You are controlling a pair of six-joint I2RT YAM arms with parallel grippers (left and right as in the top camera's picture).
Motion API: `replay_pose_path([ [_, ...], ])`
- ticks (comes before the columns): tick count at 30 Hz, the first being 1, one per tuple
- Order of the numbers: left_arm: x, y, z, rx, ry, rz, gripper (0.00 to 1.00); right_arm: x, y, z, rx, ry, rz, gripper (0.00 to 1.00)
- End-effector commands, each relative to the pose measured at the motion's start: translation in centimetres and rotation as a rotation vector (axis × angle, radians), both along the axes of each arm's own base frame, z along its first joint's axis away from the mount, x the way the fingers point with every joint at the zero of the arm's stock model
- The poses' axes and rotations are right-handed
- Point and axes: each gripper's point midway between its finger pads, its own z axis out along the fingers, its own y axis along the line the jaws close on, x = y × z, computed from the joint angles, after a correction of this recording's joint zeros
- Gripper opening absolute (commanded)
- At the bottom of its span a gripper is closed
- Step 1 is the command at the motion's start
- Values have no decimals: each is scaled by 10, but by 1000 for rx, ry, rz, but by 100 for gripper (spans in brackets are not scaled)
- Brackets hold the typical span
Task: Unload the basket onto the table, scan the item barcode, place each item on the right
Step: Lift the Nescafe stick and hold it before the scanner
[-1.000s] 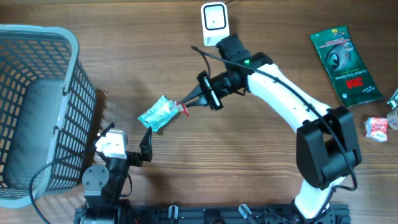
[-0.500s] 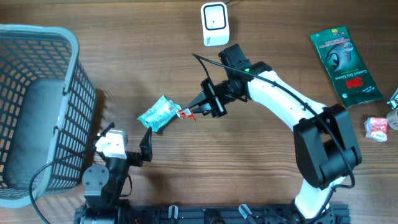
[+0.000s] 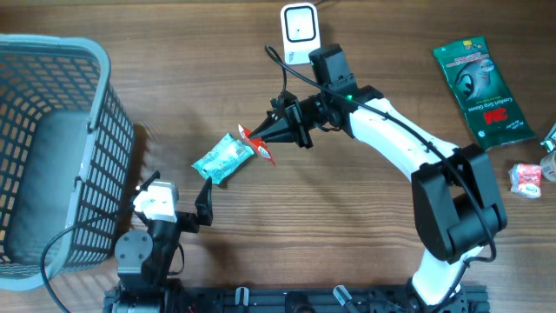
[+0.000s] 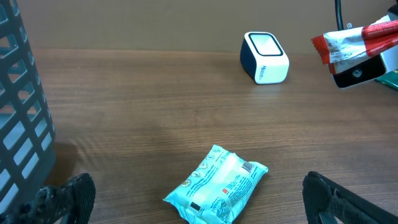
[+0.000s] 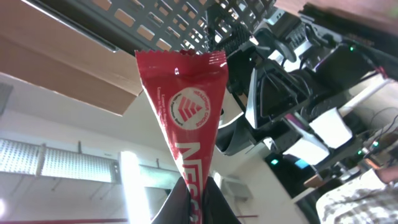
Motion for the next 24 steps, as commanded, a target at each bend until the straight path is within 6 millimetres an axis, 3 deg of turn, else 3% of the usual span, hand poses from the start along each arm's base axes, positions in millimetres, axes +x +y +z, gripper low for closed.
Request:
replay_pose_path([
  [1,0,-2,0,-11,-2,-9,100,-5,-2,7,36,31,44,4],
  [2,0,-2,0,-11,-2,-9,100,-5,-1,8,47,4,43,4],
  [3,0,-2,0,-11,-2,-9,100,6,3,-1,48,-140,-13,4],
  [6,0,-2,0,-11,-2,-9,100,52,8,-33,-33,-592,-188,4],
  [8,0,-2,0,-11,-2,-9,100,84,-4,-60,-234,-636,-315,5],
  [10,0,-2,0,-11,-2,-9,100,109,-33,-100,-534,-592,-451,5],
  [13,0,-2,0,-11,-2,-9,100,121,-88,-140,-920,-493,-600,5],
  [17,0,-2,0,-11,-2,-9,100,150,-143,-136,-1177,-475,-857,5],
  [20,0,-2,0,-11,-2,-9,100,172,-159,-124,-1224,-535,-936,5],
  [23,0,-2,0,-11,-2,-9,100,208,-169,-109,-1211,-622,-993,5],
  [24,0,-2,0,-11,-2,-9,100,230,-174,-98,-1213,-673,-1019,5],
])
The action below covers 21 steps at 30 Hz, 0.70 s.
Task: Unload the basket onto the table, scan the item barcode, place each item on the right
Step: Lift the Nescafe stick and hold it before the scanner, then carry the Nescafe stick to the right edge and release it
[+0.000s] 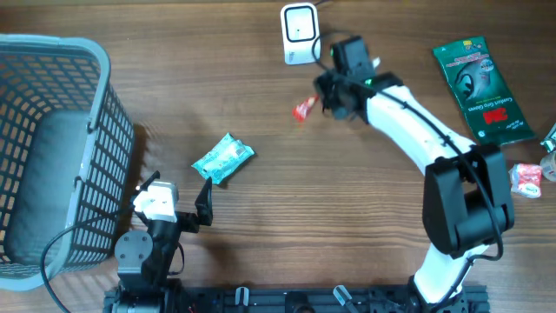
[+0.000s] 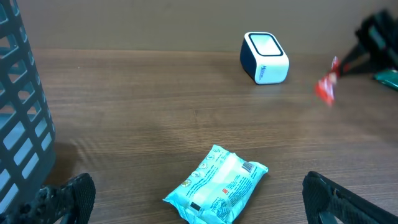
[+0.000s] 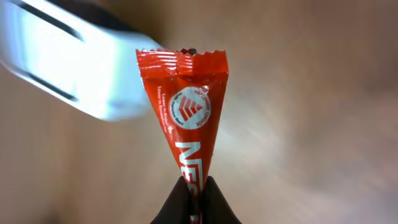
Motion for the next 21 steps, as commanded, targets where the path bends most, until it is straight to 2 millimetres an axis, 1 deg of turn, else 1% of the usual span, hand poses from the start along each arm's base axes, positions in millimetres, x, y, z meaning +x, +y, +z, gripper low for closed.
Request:
replay_pose_path([
  [1,0,-2,0,-11,-2,-9,100,54,-23,26,-109,-132,-48,5],
  [4,0,-2,0,-11,-2,-9,100,88,-26,42,-179,-210,-63,5],
  [5,0,-2,0,-11,-2,-9,100,99,-27,45,-198,-228,-69,5],
  [6,0,-2,0,-11,-2,-9,100,110,-25,45,-209,-247,-70,5],
  [7,0,-2,0,-11,-2,-9,100,118,-24,42,-209,-252,-73,5],
  [8,0,-2,0,-11,-2,-9,100,130,-21,39,-205,-265,-77,5],
  [12,0,-2,0,-11,-2,-9,100,159,-10,31,-169,-325,-97,5],
  [15,0,-2,0,-11,-2,-9,100,169,-9,35,-138,-372,-137,5],
  [18,0,-2,0,-11,-2,-9,100,170,-2,41,-103,-380,-111,5],
  [19,0,-2,0,-11,-2,-9,100,166,-6,44,-117,-339,-108,5],
  [21,0,-2,0,-11,-2,-9,100,153,-26,49,-178,-262,-129,5],
])
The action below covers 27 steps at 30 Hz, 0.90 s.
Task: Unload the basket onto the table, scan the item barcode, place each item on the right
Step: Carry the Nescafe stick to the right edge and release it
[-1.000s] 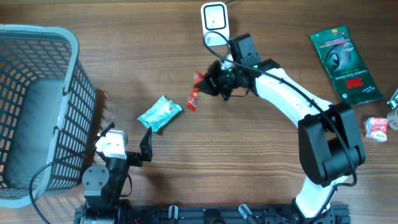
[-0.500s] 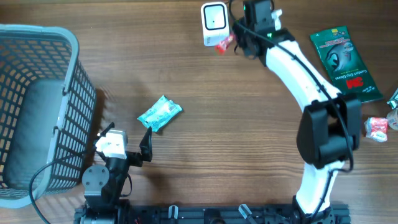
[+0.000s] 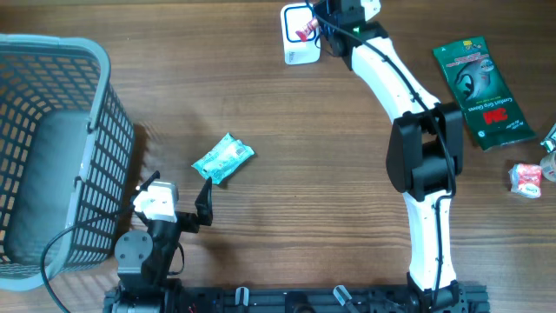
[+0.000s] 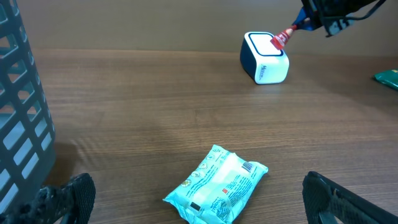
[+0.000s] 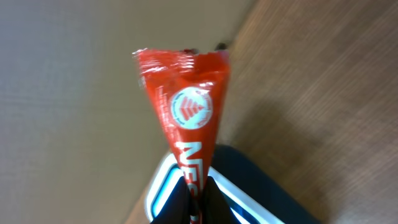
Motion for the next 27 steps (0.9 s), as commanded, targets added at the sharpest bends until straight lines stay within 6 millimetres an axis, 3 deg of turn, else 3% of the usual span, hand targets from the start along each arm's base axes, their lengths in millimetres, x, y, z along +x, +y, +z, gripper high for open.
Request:
replay_pose_path([
  [1,0,-2,0,-11,-2,-9,100,-10,-33,28,-77,55,-45,5],
  [4,0,-2,0,-11,-2,-9,100,-52,-89,41,-213,221,-5,5],
  [5,0,-2,0,-11,-2,-9,100,-82,-134,38,-288,356,6,5],
  [8,0,-2,0,-11,-2,-9,100,-108,-186,22,-489,508,246,5],
  [12,0,-2,0,-11,-2,-9,100,-142,-252,-29,-791,668,802,5],
  [14,0,-2,0,-11,-2,-9,100,-172,-277,-59,-783,760,933,5],
  [17,0,-2,0,-11,-2,-9,100,-205,-285,-95,-693,796,1046,5],
  [19,0,-2,0,-11,-2,-9,100,-209,-291,-112,-683,776,1049,5],
  [21,0,-2,0,-11,-2,-9,100,-209,-308,-116,-702,798,980,5],
  [24,0,-2,0,-11,-2,-9,100,-219,-368,-91,-850,1004,617,8],
  [26,0,-2,0,-11,-2,-9,100,-227,-386,-76,-917,1081,514,60],
  [27,0,-2,0,-11,-2,-9,100,-228,-388,-70,-932,1089,498,100],
])
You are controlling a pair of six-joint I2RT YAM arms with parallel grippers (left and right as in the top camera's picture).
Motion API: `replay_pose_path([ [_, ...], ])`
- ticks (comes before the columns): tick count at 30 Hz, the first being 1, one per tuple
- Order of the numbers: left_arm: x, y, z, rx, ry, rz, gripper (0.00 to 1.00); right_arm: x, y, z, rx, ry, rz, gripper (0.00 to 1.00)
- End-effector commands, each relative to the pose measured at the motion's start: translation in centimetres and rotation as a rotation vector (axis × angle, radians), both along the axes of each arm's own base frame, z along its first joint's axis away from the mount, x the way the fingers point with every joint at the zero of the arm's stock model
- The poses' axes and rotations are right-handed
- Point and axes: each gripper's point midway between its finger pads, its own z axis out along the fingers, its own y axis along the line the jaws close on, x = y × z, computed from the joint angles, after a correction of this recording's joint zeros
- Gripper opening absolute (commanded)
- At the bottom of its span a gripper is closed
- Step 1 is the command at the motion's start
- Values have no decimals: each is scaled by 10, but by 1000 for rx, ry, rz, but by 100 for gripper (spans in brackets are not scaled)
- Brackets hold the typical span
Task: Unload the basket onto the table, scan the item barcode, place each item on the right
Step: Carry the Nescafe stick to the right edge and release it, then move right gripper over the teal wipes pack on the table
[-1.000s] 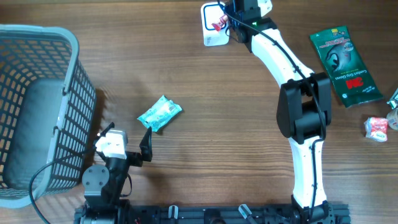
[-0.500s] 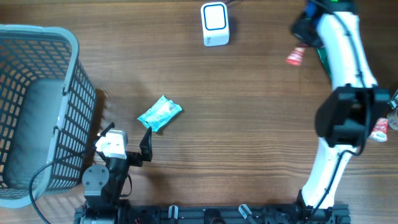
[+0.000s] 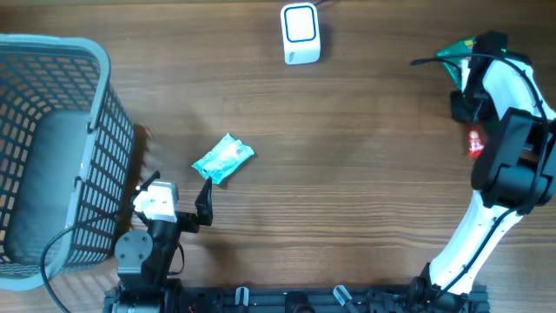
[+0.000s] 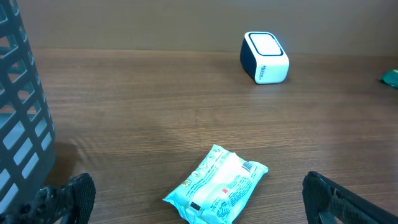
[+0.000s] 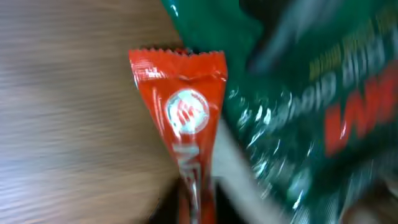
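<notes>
A small red sachet is pinched by its lower end in my right gripper, which is shut on it. In the overhead view that gripper is at the table's far right, with the sachet pointing toward the near side. The white barcode scanner stands at the back centre, far from the sachet, and it also shows in the left wrist view. My left gripper rests open at the near left, with nothing between its fingers.
A light blue packet lies left of centre, just ahead of the left gripper. A grey mesh basket fills the left side. A green packet lies under the right arm, right beside the sachet.
My right gripper, still shut on the red sachet, was holding it right at the scanner; now it is at the far right edge over the green packet. The left arm has not moved.
My right gripper first held the red sachet up near the blue packet at mid-table. Then it was closer to the scanner, then with the sachet right at the scanner's face. Now the sachet is at the far right, still held.
</notes>
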Motion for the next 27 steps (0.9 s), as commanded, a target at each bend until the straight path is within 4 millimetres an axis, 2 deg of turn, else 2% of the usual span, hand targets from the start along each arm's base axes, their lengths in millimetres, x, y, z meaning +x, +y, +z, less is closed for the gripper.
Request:
replay_pose_path([
  [1,0,-2,0,-11,-2,-9,100,-7,-37,41,-237,-29,-126,100],
  [4,0,-2,0,-11,-2,-9,100,-4,-32,67,-247,-101,-178,100],
  [5,0,-2,0,-11,-3,-9,100,2,-17,91,-201,-183,-209,100],
  [7,0,-2,0,-11,-3,-9,100,14,21,107,-30,-259,-171,100],
  [8,0,-2,0,-11,-3,-9,100,22,57,119,128,-317,-125,100],
  [9,0,-2,0,-11,-2,-9,100,32,110,135,364,-382,-53,100],
  [10,0,-2,0,-11,-3,-9,100,36,151,150,545,-418,5,100],
  [11,0,-2,0,-11,-2,-9,100,38,199,171,764,-449,84,100],
  [12,0,-2,0,-11,-2,-9,100,37,238,188,934,-462,153,100],
  [14,0,-2,0,-11,-3,-9,100,30,296,208,1175,-424,174,100],
  [15,0,-2,0,-11,-2,-9,100,24,321,206,1218,-366,121,100],
  [16,0,-2,0,-11,-2,-9,100,19,337,200,1222,-326,95,100],
  [18,0,-2,0,-11,-3,-9,100,-3,392,186,1249,-203,78,100],
  [22,0,-2,0,-11,-2,-9,100,-37,486,152,1196,-86,52,100],
  [24,0,-2,0,-11,-3,-9,100,-47,517,137,1137,-92,31,100],
  [25,0,-2,0,-11,-2,-9,100,-58,536,124,1089,-72,-78,100],
  [26,0,-2,0,-11,-3,-9,100,-67,545,115,1058,-51,-169,96],
  [27,0,-2,0,-11,-2,-9,100,-79,557,103,1007,-28,-311,88],
])
